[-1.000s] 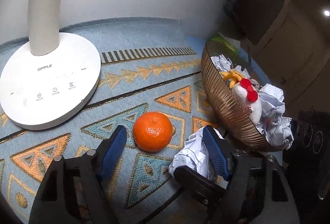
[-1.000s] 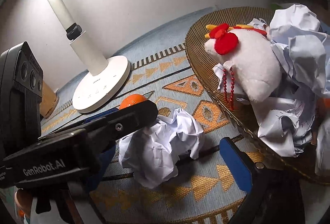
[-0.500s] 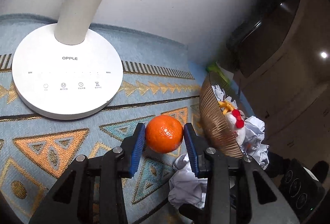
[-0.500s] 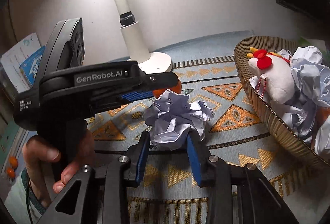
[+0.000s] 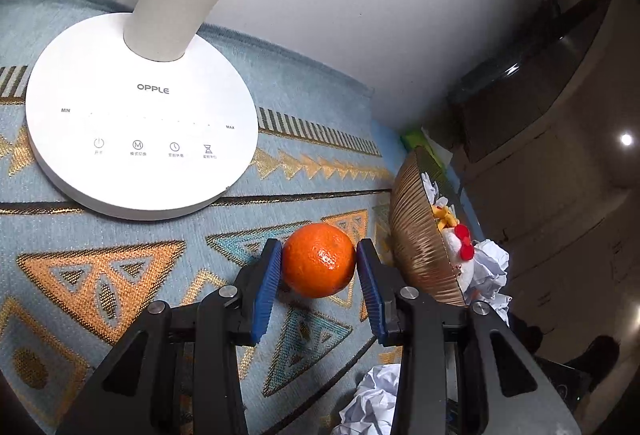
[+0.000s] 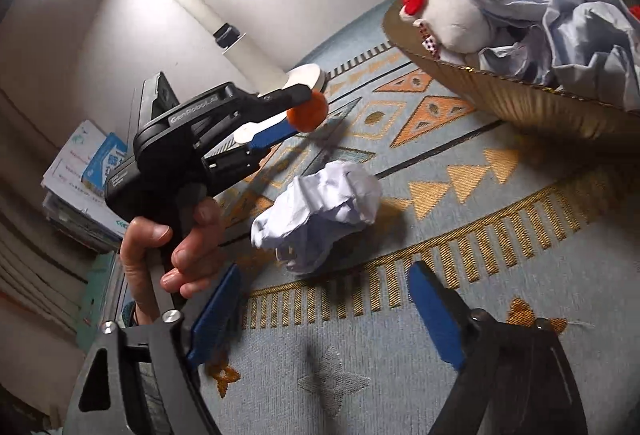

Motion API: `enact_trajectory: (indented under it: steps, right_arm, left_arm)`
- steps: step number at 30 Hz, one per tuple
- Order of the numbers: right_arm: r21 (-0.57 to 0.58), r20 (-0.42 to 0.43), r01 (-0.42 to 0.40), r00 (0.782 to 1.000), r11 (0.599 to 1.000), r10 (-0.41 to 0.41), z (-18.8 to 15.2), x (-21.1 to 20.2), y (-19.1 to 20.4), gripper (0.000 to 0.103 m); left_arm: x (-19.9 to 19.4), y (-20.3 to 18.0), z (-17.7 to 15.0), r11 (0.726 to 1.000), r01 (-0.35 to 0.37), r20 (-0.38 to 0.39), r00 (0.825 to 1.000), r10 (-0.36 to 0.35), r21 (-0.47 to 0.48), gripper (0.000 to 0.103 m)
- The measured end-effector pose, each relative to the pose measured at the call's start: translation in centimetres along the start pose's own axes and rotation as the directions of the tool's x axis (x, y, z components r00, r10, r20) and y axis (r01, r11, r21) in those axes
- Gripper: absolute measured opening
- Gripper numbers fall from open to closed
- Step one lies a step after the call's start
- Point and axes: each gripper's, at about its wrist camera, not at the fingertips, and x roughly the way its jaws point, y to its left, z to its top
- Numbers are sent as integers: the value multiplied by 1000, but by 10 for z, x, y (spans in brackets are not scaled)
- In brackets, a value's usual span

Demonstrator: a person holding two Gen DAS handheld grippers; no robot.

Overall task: Organize objects
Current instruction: 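Carry the orange and paper ball to the woven bowl and release both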

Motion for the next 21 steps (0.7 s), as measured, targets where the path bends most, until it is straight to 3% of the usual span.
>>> enact_trajectory:
  steps: [2, 5, 7, 9, 10, 12, 13, 14, 17, 21]
  right_arm:
    - [33, -7, -4, 1000, 999, 4, 4, 4, 2, 98]
    - [152, -32, -67, 997, 986, 72, 17, 16, -1, 98]
    - [179, -8, -28, 1000, 983, 30, 26, 20, 1, 98]
    - [134, 11, 38, 999, 990, -40, 29, 25, 8, 98]
    - [96, 15, 81, 996, 992, -83, 29, 28, 15, 93]
    - [2, 35, 217, 976, 976, -217, 25, 32, 26, 68]
    - [-44, 45, 270, 962, 962, -268, 21, 33, 30, 51]
    - [-79, 59, 291, 956, 953, -287, 18, 33, 33, 49]
    - [-56, 58, 161, 986, 985, -158, 14, 20, 25, 46]
    - [-118, 92, 112, 991, 987, -101, 3, -22, 26, 46]
  left_arm:
    - [2, -1, 0, 1000, -7, 3, 1000, 7, 1, 35]
    - [2, 1, 0, 1000, -11, 5, 1000, 11, -4, 35]
    - [4, 2, 1, 1000, -9, 2, 1000, 9, -11, 35]
    - [5, 2, 1, 1000, -8, -1, 1000, 8, -11, 35]
    - [6, 2, 1, 1000, -10, -1, 1000, 10, -7, 35]
    - [6, -2, 1, 1000, -15, 2, 1000, 15, 12, 35]
    - [7, -5, 0, 1000, -15, 2, 1000, 15, 20, 35]
    - [5, -7, 0, 999, -25, 6, 1000, 25, 34, 35]
    - [-2, -22, -4, 989, -92, 38, 995, 88, 117, 35]
    - [-28, -57, -3, 991, -19, 127, 992, 2, 134, 35]
